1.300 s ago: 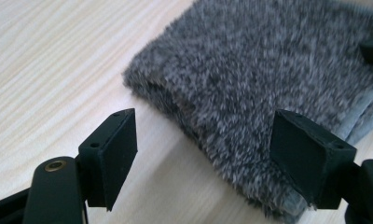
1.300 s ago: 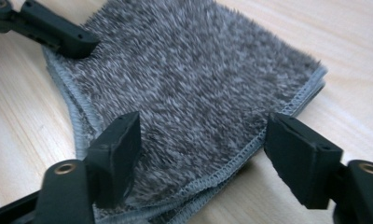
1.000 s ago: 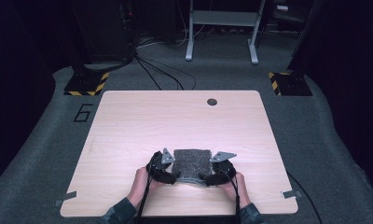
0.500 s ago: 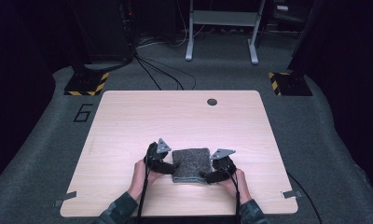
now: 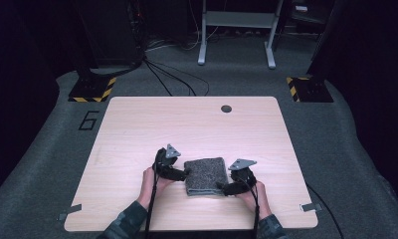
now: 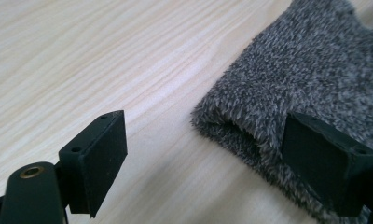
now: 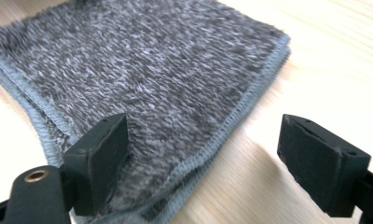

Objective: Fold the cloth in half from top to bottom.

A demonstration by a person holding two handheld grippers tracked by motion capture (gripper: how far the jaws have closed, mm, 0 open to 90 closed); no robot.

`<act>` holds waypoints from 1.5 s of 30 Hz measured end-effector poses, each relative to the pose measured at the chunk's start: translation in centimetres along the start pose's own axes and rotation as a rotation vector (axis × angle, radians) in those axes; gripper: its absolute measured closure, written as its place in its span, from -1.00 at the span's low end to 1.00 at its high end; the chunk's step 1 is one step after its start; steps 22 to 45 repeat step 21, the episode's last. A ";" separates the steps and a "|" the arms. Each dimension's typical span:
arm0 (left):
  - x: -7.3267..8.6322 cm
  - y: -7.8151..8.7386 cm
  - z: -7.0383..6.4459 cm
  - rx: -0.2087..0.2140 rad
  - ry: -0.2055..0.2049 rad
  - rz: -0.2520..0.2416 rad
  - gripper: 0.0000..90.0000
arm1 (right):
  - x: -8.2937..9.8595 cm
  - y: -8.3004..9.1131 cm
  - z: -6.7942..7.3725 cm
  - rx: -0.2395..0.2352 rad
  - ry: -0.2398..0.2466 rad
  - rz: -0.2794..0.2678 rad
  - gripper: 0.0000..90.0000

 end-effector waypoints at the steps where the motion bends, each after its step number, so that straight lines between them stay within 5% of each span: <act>1: 0.1 0.3 0.2 -0.005 -0.002 0.004 -0.69 | 0.1 0.3 -0.2 0.002 -0.007 -0.007 -0.65; 7: 2.3 2.3 1.9 -0.059 0.044 0.001 -0.73 | 1.1 2.3 -1.4 0.055 -0.049 -0.047 -0.65; 15: 6.4 5.0 5.1 -0.167 0.111 0.030 -0.77 | 5.0 6.0 -4.8 0.178 -0.165 -0.071 -0.68; 21: 8.0 6.0 6.3 -0.218 0.158 0.023 -0.78 | 7.3 7.6 -6.3 0.243 -0.231 -0.077 -0.69; 45: 8.0 6.0 6.3 -0.218 0.158 0.023 -0.78 | 7.3 7.6 -6.3 0.243 -0.231 -0.077 -0.69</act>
Point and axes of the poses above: each handheld gripper's, and its own axes: y roughly backward along the jaws, x roughly out of its underside, z roughly to its left, the point moved 1 cm from there along -y, roughly forward along the jaws, and after that the axes turned 4 degrees about -z, right-handed, at the moved point
